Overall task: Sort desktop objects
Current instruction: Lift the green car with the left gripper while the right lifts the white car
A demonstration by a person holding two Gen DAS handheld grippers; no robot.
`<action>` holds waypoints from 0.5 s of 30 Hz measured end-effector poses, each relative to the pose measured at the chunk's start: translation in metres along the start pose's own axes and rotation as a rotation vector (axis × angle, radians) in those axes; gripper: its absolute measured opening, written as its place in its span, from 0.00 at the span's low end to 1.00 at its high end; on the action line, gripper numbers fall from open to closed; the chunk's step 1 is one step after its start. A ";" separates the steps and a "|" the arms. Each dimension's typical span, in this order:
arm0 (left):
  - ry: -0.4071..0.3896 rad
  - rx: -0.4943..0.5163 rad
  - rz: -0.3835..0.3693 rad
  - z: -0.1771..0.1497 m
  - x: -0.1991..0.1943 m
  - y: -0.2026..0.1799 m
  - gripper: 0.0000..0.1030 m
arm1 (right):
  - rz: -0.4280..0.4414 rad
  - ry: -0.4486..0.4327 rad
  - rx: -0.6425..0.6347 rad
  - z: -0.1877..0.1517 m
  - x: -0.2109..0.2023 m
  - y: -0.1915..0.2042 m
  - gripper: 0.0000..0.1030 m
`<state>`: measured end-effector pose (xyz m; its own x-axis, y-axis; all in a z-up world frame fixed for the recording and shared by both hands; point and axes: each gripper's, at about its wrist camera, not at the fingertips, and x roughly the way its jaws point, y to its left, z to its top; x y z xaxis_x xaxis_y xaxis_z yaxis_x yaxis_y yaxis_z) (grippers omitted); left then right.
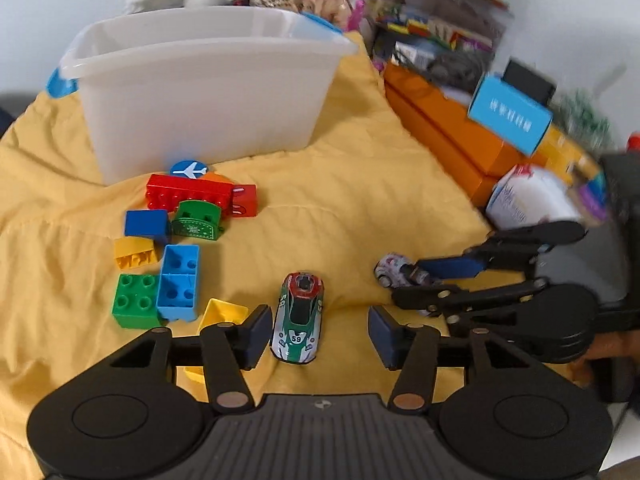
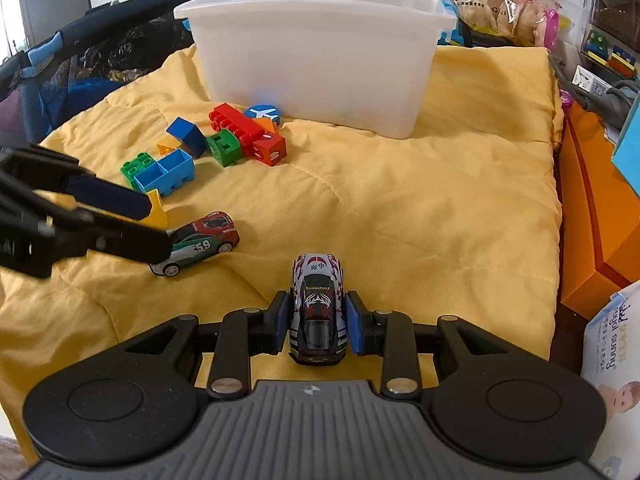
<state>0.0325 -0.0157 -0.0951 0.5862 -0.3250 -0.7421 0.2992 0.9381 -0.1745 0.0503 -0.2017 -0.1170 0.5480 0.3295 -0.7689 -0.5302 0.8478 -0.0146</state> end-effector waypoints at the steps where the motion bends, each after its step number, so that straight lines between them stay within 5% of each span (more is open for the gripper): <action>1: 0.009 0.012 0.017 0.000 0.004 -0.002 0.55 | 0.001 -0.005 0.004 0.000 -0.001 -0.001 0.33; 5: 0.039 0.060 0.101 -0.002 0.021 -0.009 0.55 | -0.001 0.000 -0.002 -0.002 0.000 0.000 0.35; 9: 0.044 0.114 0.101 -0.006 0.026 -0.013 0.49 | -0.005 0.010 -0.011 -0.005 0.001 0.002 0.44; 10: 0.047 0.113 0.092 -0.006 0.026 -0.013 0.34 | -0.011 0.009 -0.019 -0.007 0.001 0.003 0.44; 15: 0.048 0.102 0.043 0.000 0.013 -0.016 0.32 | -0.001 0.011 -0.050 -0.007 0.000 0.008 0.32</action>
<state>0.0353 -0.0345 -0.1024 0.5643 -0.2763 -0.7779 0.3507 0.9333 -0.0771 0.0415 -0.1975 -0.1219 0.5416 0.3236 -0.7759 -0.5616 0.8261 -0.0475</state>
